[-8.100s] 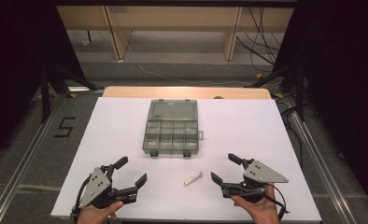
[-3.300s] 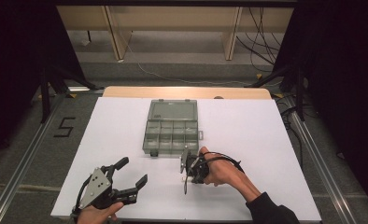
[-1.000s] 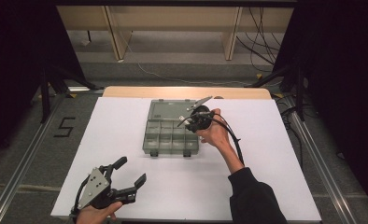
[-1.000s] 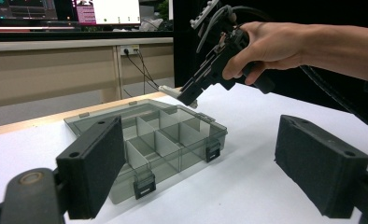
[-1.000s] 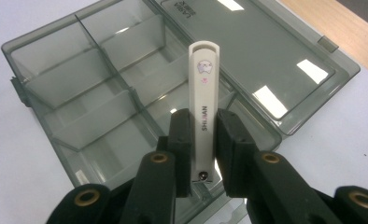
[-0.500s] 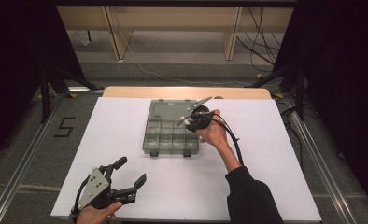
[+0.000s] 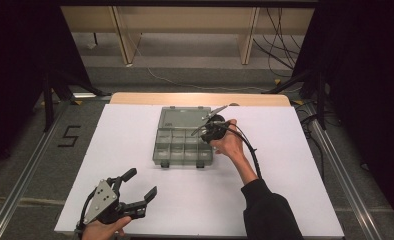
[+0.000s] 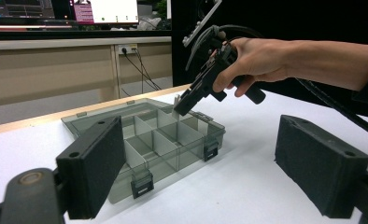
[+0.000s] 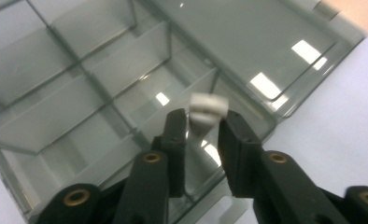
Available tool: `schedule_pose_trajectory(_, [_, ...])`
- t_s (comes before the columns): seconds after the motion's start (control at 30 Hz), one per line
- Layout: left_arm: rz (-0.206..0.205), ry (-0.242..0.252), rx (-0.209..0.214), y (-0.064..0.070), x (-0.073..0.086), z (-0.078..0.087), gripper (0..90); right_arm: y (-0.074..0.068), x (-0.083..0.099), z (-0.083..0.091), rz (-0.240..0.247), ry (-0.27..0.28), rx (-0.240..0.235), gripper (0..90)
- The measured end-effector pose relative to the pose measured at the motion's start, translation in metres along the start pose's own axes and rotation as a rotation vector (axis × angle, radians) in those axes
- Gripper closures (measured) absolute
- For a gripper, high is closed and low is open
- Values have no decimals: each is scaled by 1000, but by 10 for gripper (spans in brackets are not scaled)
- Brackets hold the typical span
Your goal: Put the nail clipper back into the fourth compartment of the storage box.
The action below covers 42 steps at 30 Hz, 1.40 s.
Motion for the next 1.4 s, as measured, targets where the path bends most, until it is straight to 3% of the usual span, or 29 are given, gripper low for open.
schedule_pose_trajectory(0.07, [7,-2,-2,0,0,0,154,-2,-2,3,-18,8,-1,656])
schedule_pose_trajectory(0.13, [3,-2,0,1,0,0,154,-1,-6,6,11,40,17,647])
schedule_pose_trajectory(0.17, [4,-2,0,0,0,0,154,-2,-7,9,21,39,1,645])
schedule_pose_trajectory(0.43, [5,-2,-3,0,0,0,154,-10,-13,25,36,78,-2,578])
schedule_pose_trajectory(0.73, [-2,1,-5,-1,0,0,154,-12,-16,42,59,111,25,384])
schedule_pose_trajectory(0.83, [0,0,-8,-1,0,0,154,-18,-16,45,37,125,26,351])
schedule_pose_trajectory(0.87, [-2,-1,-6,-1,0,0,154,-19,-15,48,60,115,23,342])
schedule_pose_trajectory(0.93, [-2,-1,-7,-1,0,0,154,-21,-17,49,79,146,37,327])
schedule_pose_trajectory(1.0, [2,-1,-9,-1,0,0,154,-25,-16,52,67,143,33,297])
schedule_pose_trajectory(1.1, [-1,-1,-9,-1,0,0,154,-30,-16,56,106,151,27,295])
schedule_pose_trajectory(1.4, [2,-4,-9,-1,0,0,154,-41,-13,67,102,203,10,271])
Point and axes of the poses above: each handheld gripper's, and its own axes: z roughly backward along the jaws, x roughly out of its underside, y roughly to its right, the point moved 9 cm from there along -z, roughly forward along the jaws, and after that the axes turned 11 degrees about -x, right-handed, at the moved point
